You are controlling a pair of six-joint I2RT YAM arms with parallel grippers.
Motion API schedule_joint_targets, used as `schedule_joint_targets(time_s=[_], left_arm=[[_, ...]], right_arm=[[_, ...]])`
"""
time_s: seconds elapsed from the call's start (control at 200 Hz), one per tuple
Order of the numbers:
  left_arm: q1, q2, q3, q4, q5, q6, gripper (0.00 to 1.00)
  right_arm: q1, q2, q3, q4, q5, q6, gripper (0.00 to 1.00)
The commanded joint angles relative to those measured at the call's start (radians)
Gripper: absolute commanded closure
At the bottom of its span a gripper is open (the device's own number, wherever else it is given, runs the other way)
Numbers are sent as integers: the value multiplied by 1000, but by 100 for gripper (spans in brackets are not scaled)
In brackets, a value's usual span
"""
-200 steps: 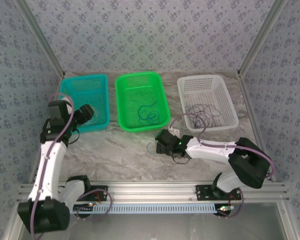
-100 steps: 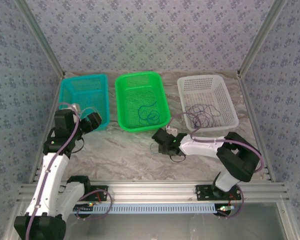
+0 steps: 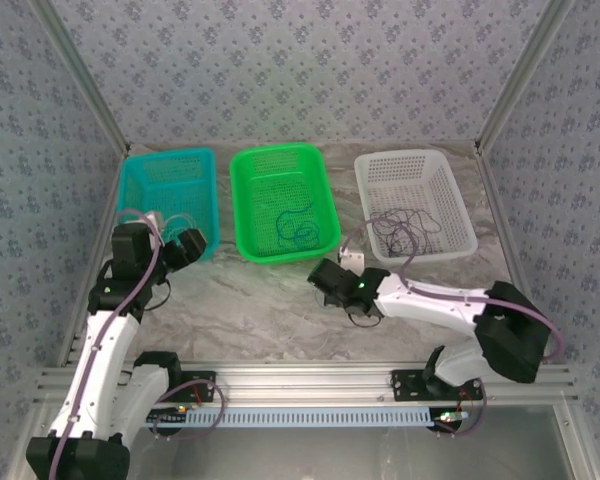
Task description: Untangle the cables
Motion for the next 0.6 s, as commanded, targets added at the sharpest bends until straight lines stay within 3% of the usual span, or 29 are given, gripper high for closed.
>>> schedule_joint_targets(time_s=[0.0,0.185,0.275,0.4,0.6], left_arm=[[-5,-17,-2,-8,20,-11,14],[-14,-22,-8,-7,25,-20,14],[-18,-28,-9,-2,35,-33,14],[-36,-47,-3,44,115,-63,14],[-194,-46,14,138,148,-90,14]], right_arm=[[20,-75,28,-103,99,-3,100],[54,-176,83,-120,158,-106,100],[68,-207,120,-81,164,-228,100],[86,-226,144,-4,151,-364,100],[85,-236,132,129,85,-510,100]])
